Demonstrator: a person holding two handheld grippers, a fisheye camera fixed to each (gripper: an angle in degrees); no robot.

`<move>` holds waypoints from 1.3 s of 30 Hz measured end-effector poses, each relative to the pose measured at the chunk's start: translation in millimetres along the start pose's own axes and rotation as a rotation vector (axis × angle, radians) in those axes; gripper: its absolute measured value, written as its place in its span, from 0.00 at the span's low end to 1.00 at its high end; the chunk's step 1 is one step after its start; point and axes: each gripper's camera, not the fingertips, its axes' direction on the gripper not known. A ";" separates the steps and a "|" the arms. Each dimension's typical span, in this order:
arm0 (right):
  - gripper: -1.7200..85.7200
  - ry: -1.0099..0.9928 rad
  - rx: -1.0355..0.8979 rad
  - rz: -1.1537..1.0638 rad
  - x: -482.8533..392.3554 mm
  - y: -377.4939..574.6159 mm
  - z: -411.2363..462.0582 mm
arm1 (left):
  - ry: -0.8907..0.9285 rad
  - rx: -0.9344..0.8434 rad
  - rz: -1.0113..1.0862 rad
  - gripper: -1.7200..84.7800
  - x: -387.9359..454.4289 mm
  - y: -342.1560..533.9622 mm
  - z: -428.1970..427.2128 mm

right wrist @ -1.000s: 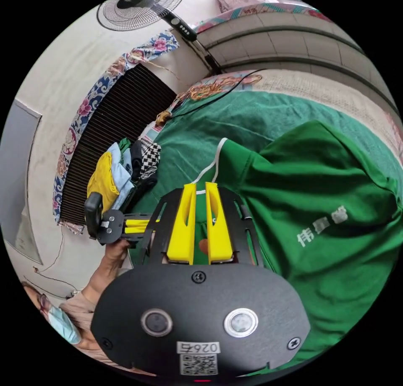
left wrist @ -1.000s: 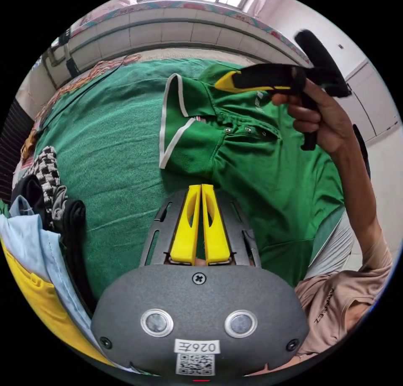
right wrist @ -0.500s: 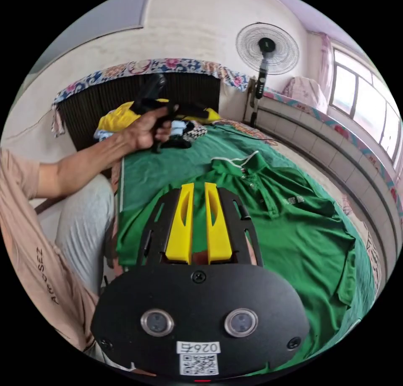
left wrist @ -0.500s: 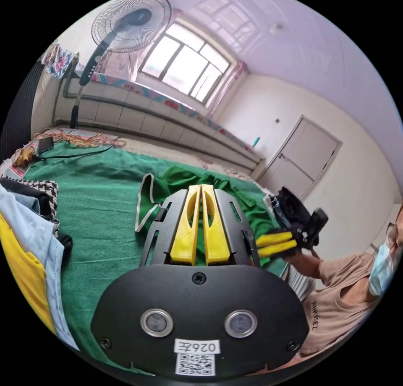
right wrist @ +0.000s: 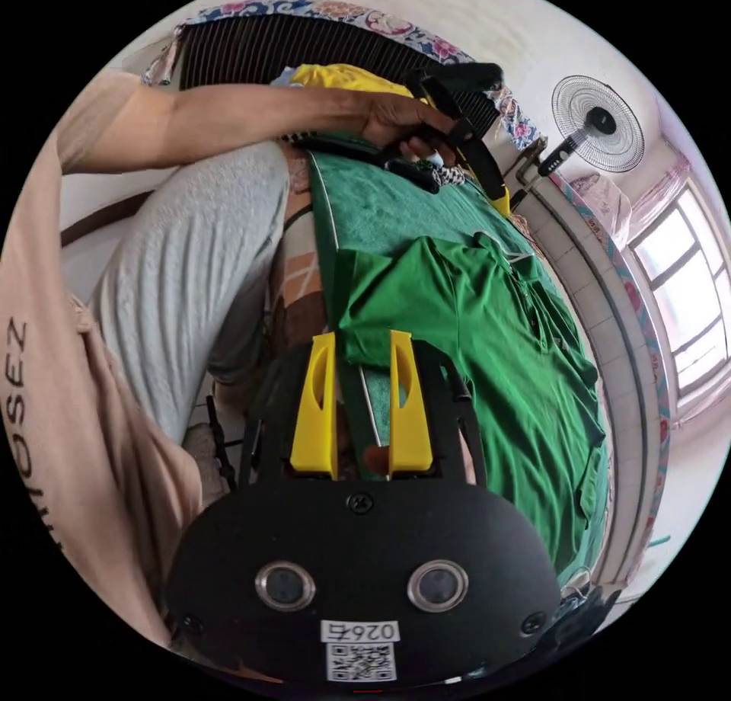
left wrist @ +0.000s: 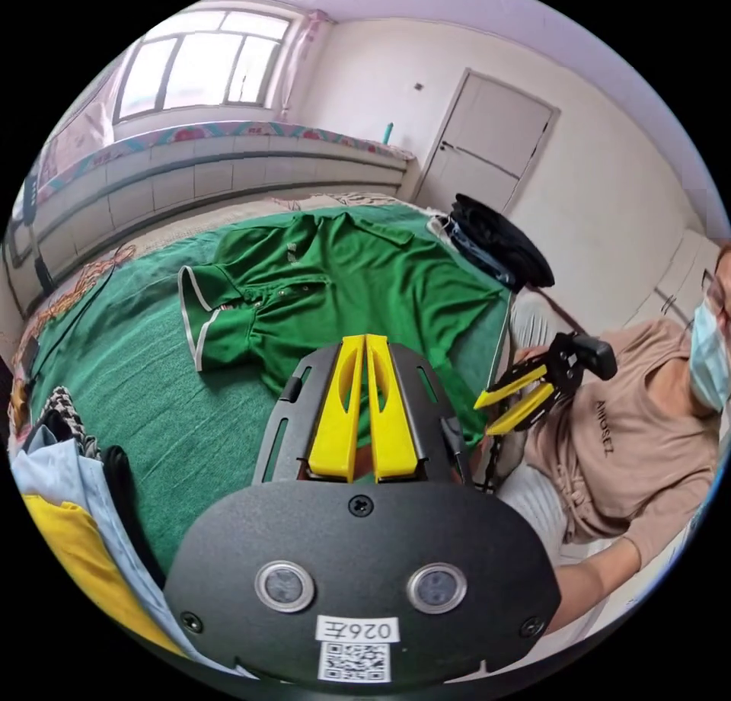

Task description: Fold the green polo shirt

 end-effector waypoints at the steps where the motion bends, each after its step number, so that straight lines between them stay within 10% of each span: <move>1: 0.09 0.022 -0.040 -0.007 0.1 -2.4 8.8 | -0.016 -0.020 0.016 0.01 2.6 0.8 4.1; 6: 0.07 -0.053 -0.120 0.002 17.8 -8.0 28.6 | -0.028 -0.098 -0.047 0.01 -11.2 -4.7 34.2; 10: 0.01 -0.197 -0.130 0.060 48.7 -4.8 31.4 | -0.065 -0.483 -0.139 0.01 -44.0 -15.4 105.0; 15: 0.01 -0.372 -0.083 0.198 106.9 6.2 29.6 | 0.014 -0.443 -0.248 0.01 -81.5 -24.6 83.9; 23: 0.09 -0.608 0.200 1.014 343.8 133.7 74.4 | 0.085 -0.079 -0.358 0.03 -121.1 -30.8 37.6; 29: 0.10 -0.550 0.086 0.957 327.3 161.5 97.3 | 0.135 -0.091 -0.067 0.19 -80.3 -72.9 38.8; 39: 0.09 -0.402 0.020 0.808 312.9 126.4 128.4 | 0.143 -0.464 -0.032 0.19 -82.5 -94.7 107.5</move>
